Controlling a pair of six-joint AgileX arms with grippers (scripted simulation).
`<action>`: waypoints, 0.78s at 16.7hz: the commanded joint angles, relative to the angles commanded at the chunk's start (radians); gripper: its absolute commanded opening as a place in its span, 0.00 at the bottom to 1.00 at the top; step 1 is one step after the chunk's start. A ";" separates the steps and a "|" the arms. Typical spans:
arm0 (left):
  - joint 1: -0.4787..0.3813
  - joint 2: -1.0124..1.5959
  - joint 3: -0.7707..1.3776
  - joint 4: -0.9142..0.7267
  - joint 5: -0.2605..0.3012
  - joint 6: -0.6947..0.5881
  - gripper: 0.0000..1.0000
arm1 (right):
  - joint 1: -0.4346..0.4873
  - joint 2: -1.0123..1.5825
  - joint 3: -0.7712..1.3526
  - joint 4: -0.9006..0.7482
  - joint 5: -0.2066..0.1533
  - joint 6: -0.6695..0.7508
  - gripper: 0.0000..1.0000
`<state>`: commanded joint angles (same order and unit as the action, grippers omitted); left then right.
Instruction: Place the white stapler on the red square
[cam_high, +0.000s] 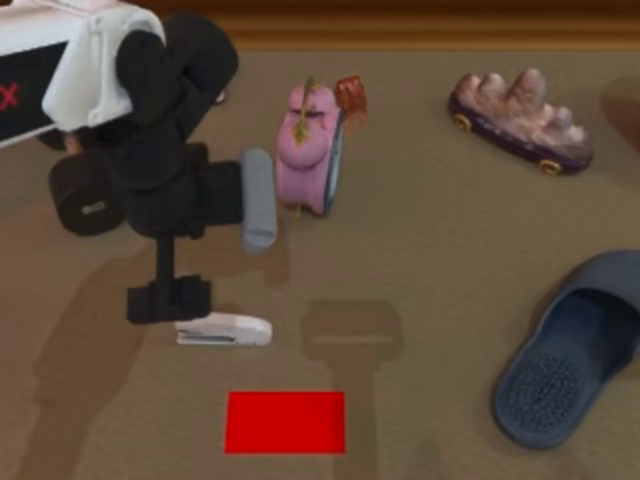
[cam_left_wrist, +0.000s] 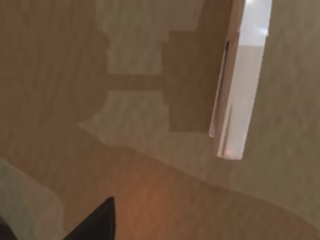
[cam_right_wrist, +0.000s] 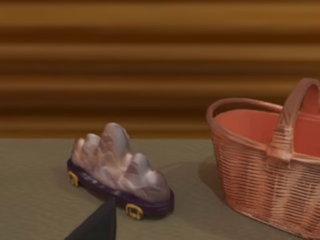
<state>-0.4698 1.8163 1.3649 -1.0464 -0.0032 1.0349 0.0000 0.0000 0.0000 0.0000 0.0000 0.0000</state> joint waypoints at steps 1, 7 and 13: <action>-0.011 0.039 0.035 -0.022 0.000 0.024 1.00 | 0.000 0.000 0.000 0.000 0.000 0.000 1.00; -0.029 0.103 0.093 -0.058 0.001 0.064 1.00 | 0.000 0.000 0.000 0.000 0.000 0.000 1.00; -0.027 0.131 0.042 0.018 0.001 0.066 1.00 | 0.000 0.000 0.000 0.000 0.000 0.000 1.00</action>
<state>-0.4965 1.9473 1.4071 -1.0285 -0.0019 1.1006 0.0000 0.0000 0.0000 0.0000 0.0000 0.0000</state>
